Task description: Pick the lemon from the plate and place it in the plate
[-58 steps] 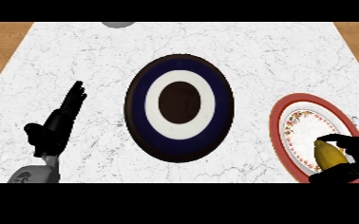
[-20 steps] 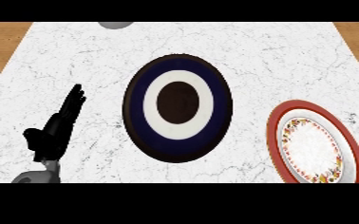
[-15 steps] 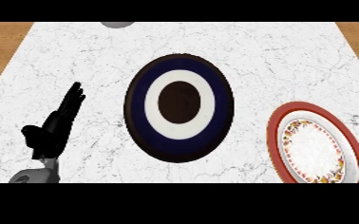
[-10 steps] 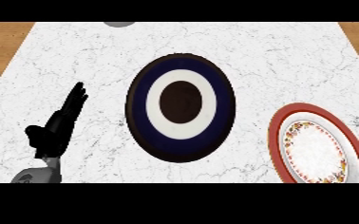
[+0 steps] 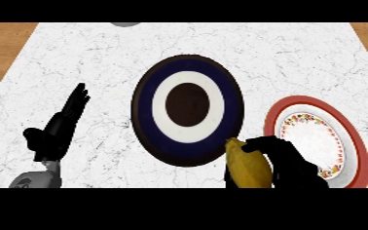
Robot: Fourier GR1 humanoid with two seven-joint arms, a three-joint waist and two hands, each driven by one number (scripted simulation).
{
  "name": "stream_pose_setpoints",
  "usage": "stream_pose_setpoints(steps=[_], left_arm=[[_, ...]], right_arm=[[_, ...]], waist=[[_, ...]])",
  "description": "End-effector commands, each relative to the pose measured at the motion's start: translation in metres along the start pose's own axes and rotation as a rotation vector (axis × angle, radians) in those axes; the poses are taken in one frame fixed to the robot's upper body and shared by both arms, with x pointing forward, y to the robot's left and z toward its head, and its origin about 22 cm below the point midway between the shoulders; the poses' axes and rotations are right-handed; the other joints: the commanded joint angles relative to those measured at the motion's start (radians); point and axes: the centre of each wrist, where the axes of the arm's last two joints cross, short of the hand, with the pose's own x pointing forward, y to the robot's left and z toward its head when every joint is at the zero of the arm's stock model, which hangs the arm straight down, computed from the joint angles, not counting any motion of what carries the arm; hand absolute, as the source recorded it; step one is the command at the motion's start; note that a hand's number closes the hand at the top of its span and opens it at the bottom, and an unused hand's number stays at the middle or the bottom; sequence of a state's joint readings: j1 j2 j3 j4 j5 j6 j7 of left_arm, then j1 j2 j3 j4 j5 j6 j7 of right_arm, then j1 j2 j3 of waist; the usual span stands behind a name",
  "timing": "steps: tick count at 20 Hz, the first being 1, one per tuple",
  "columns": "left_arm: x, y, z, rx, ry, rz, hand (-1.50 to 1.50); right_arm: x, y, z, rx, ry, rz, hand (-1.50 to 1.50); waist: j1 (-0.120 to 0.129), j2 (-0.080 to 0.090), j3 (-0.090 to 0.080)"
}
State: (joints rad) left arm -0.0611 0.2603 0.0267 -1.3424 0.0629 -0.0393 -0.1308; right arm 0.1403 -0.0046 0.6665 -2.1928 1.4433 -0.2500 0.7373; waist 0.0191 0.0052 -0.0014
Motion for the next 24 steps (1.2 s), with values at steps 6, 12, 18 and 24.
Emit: stream_pose_setpoints(steps=[6,12,18,24], left_arm=[[0.005,0.01,-0.001,0.017,0.004,-0.006,0.0],[-0.008,-0.012,-0.001,-0.016,0.0,-0.003,0.0],[0.011,-0.009,-0.014,-0.019,0.002,-0.001,0.0],[0.001,0.0,-0.003,-0.01,0.006,0.006,0.0]], right_arm=[[0.047,0.073,-0.06,0.048,0.012,-0.024,1.5],[0.046,0.097,-0.083,-0.022,0.18,-0.205,-1.5],[0.036,0.128,-0.098,0.009,0.271,-0.211,-1.5],[0.037,0.111,-0.104,-0.149,0.241,-0.46,-1.5]], waist=[[-0.005,-0.002,0.001],[0.005,0.002,0.001],[0.006,0.001,0.002],[-0.005,-0.003,0.003]])
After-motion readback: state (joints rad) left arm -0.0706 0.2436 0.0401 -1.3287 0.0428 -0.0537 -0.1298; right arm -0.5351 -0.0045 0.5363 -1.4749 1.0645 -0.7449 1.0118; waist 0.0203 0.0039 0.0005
